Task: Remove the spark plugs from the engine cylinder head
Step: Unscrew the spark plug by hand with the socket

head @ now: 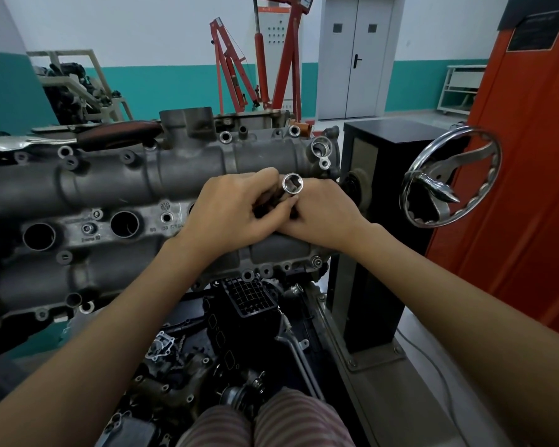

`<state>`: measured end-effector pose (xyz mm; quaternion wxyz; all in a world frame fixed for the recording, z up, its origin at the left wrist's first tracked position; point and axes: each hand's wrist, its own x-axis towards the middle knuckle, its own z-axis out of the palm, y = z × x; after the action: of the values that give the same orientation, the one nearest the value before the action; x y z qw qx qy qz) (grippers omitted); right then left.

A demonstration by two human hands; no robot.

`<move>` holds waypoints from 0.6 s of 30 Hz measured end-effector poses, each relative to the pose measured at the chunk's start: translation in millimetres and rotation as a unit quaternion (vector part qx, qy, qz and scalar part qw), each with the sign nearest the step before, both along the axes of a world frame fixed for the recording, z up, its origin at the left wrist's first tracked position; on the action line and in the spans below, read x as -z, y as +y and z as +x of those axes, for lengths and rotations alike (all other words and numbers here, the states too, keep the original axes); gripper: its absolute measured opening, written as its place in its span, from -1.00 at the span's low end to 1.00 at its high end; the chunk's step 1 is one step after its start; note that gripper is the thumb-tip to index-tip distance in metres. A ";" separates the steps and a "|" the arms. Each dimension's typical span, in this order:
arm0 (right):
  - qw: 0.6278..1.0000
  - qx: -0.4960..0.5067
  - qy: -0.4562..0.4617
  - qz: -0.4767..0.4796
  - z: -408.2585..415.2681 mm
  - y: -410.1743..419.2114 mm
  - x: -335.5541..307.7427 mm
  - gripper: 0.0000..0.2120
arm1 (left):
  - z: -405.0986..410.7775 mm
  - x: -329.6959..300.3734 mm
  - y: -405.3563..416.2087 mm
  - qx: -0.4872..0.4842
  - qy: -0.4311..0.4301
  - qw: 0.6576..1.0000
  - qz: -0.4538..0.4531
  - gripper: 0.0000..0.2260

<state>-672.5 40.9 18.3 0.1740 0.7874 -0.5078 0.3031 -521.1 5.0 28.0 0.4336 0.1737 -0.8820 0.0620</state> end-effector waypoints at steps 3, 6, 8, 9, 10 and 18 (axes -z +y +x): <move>1.000 -0.004 -0.009 0.001 0.7 -0.1 0.6 -0.69 | -0.8 -0.4 1.2 -0.002 0.007 1.000 -0.008 -0.73; 1.000 0.011 -0.009 0.013 -0.5 -0.9 0.0 -0.71 | -0.7 1.1 -1.0 -0.006 0.009 0.999 -0.036 -0.71; 1.000 0.014 -0.002 0.013 -1.4 -1.2 0.8 -0.75 | -0.4 1.8 -2.5 -0.014 0.010 0.999 -0.041 -0.61; 1.000 0.009 -0.004 0.006 -1.4 -0.6 1.0 -0.75 | -0.1 1.8 -3.0 -0.017 0.010 0.999 -0.038 -0.57; 1.000 0.003 -0.007 -0.002 -1.1 0.2 0.8 -0.74 | 0.2 1.9 -3.7 -0.018 0.009 0.999 -0.033 -0.53; 1.000 -0.009 -0.005 0.009 0.9 2.1 -1.3 -0.51 | -0.2 0.5 -1.0 -0.002 0.007 1.000 -0.021 -0.75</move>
<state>-671.6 43.0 19.5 0.1620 0.7917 -0.5045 0.3041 -521.3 4.0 27.6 0.4432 0.1664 -0.8772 0.0800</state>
